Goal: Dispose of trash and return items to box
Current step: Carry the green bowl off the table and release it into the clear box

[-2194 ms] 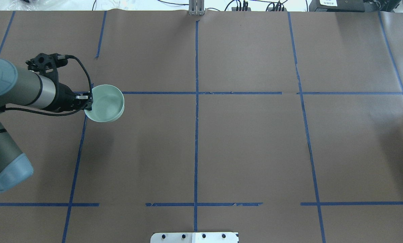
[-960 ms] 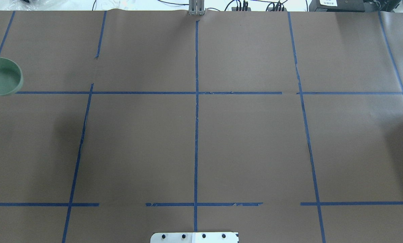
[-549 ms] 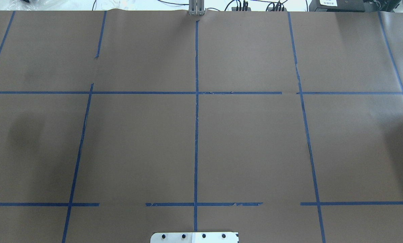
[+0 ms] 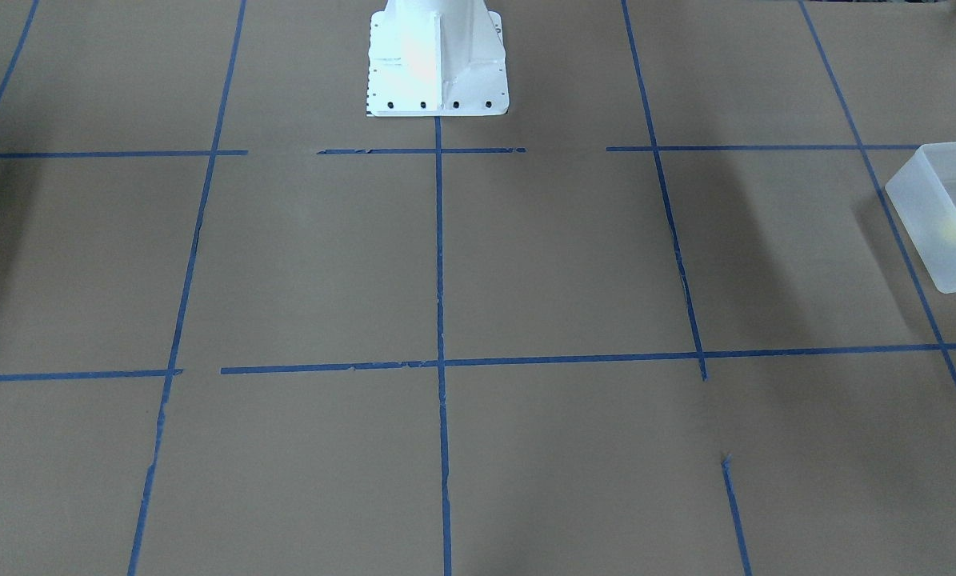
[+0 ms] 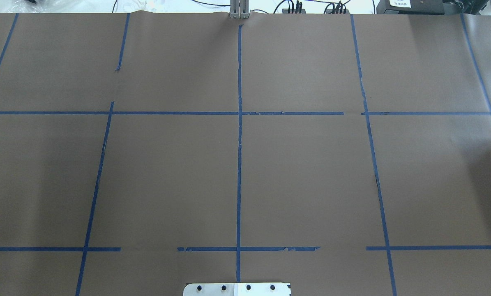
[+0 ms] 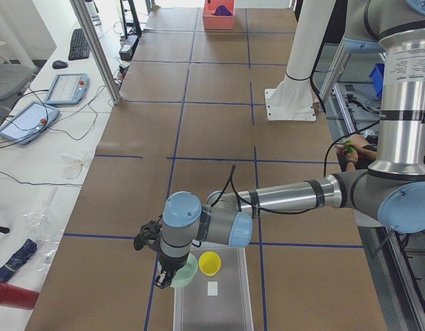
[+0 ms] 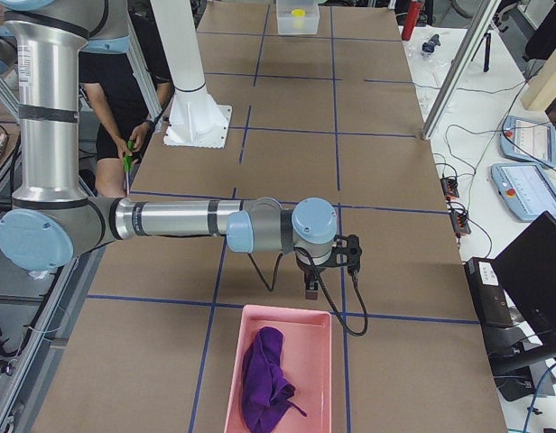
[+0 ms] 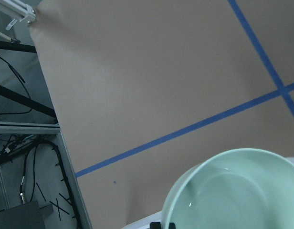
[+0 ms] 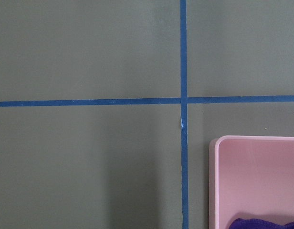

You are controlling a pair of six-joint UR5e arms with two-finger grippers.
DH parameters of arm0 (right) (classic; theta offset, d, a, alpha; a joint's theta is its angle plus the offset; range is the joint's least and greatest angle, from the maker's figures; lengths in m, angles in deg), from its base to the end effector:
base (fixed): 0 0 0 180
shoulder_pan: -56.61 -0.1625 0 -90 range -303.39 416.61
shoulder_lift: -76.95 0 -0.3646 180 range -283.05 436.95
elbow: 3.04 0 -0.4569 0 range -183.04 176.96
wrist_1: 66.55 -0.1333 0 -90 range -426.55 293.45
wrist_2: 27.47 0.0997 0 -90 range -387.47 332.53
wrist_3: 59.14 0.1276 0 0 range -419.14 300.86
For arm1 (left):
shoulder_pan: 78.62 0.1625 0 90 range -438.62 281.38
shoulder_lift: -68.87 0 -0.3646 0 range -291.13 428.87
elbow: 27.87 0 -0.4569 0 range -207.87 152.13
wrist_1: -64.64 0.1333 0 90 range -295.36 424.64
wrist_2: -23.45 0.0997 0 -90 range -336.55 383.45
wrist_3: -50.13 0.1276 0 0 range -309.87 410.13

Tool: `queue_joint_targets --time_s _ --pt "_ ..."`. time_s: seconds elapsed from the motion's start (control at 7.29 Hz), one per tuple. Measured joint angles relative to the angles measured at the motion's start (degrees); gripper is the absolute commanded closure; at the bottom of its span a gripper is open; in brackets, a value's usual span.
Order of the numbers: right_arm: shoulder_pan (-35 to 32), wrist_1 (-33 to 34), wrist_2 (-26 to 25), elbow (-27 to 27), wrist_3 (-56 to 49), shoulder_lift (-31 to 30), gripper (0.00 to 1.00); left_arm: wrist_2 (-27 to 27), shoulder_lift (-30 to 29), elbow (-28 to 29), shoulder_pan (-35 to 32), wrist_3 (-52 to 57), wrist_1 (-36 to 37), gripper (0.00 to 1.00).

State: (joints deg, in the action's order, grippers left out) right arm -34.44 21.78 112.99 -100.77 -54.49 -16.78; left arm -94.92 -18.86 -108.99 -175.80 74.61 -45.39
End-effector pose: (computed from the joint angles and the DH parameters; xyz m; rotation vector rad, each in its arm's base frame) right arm 0.0448 -0.5386 0.5654 0.0648 -0.8824 0.0493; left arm -0.1408 -0.5363 0.7107 0.2822 0.4360 0.3335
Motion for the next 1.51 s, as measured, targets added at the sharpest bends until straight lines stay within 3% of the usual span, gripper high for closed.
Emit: queue_joint_targets --time_s 0.27,0.41,0.55,1.1,1.51 --pt "0.0 0.0 0.1 0.0 0.0 0.1 0.0 0.1 3.5 2.2 -1.2 2.2 -4.0 1.0" --pt "0.0 0.0 0.1 0.1 0.0 0.1 0.0 0.1 4.8 2.8 -1.4 2.4 -5.7 0.67" --pt "0.0 0.0 0.1 0.1 0.0 0.1 0.0 0.2 5.4 3.1 -1.4 2.2 -6.4 0.01" --pt "0.0 0.0 0.1 0.2 -0.1 0.0 0.0 0.0 5.6 3.6 -1.4 -0.7 -6.9 0.0" --pt "0.0 0.0 0.1 0.2 -0.5 -0.3 0.0 -1.6 4.9 -1.0 -1.4 -6.7 -6.1 0.0"
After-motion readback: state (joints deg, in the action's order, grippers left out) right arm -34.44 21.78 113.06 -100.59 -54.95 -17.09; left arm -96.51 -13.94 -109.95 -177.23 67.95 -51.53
